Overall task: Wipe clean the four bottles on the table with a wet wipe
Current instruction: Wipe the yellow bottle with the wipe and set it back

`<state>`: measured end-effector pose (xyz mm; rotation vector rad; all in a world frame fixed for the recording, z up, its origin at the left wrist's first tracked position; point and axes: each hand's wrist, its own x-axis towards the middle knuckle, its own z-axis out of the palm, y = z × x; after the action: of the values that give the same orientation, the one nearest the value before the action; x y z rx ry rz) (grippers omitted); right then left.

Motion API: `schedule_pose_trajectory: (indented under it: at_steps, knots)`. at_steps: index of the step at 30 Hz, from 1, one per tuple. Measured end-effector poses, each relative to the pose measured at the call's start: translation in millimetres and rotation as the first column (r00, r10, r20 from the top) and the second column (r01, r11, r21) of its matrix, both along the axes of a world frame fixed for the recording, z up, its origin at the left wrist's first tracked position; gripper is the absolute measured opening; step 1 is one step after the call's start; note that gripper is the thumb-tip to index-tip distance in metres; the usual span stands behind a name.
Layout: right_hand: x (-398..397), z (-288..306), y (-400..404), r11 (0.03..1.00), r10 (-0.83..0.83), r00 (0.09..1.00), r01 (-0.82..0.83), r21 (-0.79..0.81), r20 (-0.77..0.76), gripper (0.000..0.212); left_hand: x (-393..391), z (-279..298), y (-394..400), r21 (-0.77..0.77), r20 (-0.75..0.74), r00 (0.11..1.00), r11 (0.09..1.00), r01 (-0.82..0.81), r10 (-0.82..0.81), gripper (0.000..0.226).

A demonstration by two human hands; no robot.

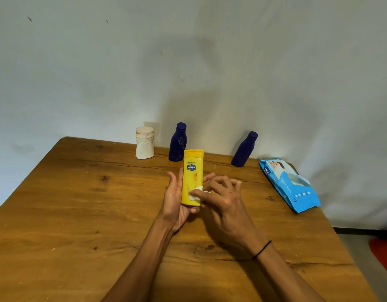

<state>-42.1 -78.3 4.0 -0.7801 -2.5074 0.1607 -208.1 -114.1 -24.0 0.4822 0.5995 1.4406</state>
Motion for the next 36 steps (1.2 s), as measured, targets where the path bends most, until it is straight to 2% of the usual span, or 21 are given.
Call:
schedule_pose_trajectory:
  at_steps: [7,14,17,22,25,27,31,34,36]
  knots:
    - [-2,7,21,0.978,-0.128,0.992,0.124,0.168,0.018,0.044,6,-10,5,-0.027,-0.137,0.99,0.999,0.033,-0.037,0.066]
    - [-26,23,50,0.941,-0.227,0.974,0.219,0.256,0.001,0.049,4,-8,5,-0.021,-0.152,0.987,0.998,0.054,-0.057,0.055]
    - [-27,14,42,0.934,-0.201,0.979,0.186,0.306,0.018,0.055,3,-11,6,-0.023,-0.133,0.989,0.998,0.058,-0.06,0.058]
    - [-15,-5,15,0.937,-0.029,0.972,-0.056,0.345,0.235,0.072,2,-21,11,-0.07,-0.134,0.991,0.997,-0.019,0.009,0.08]
    - [-10,-4,18,0.909,0.005,0.967,-0.11,0.403,0.253,0.068,5,-22,12,-0.091,-0.175,0.984,0.995,-0.036,0.019,0.087]
    - [-11,-2,26,0.901,-0.009,0.972,-0.095,0.424,0.236,0.065,8,-22,13,-0.062,-0.277,0.961,0.998,-0.032,0.014,0.084]
    - [-19,8,47,0.907,-0.131,0.978,0.054,0.417,0.16,0.058,18,-27,14,-0.013,-0.502,0.865,1.0,0.007,-0.013,0.079]
    - [-30,18,56,0.939,-0.194,0.978,0.162,0.305,0.078,0.054,17,-28,14,0.025,-0.552,0.834,1.0,0.001,0.013,0.077]
    - [-35,19,58,0.957,-0.195,0.981,0.185,0.224,0.02,0.043,16,-25,13,0.041,-0.554,0.832,0.999,-0.011,0.032,0.069]
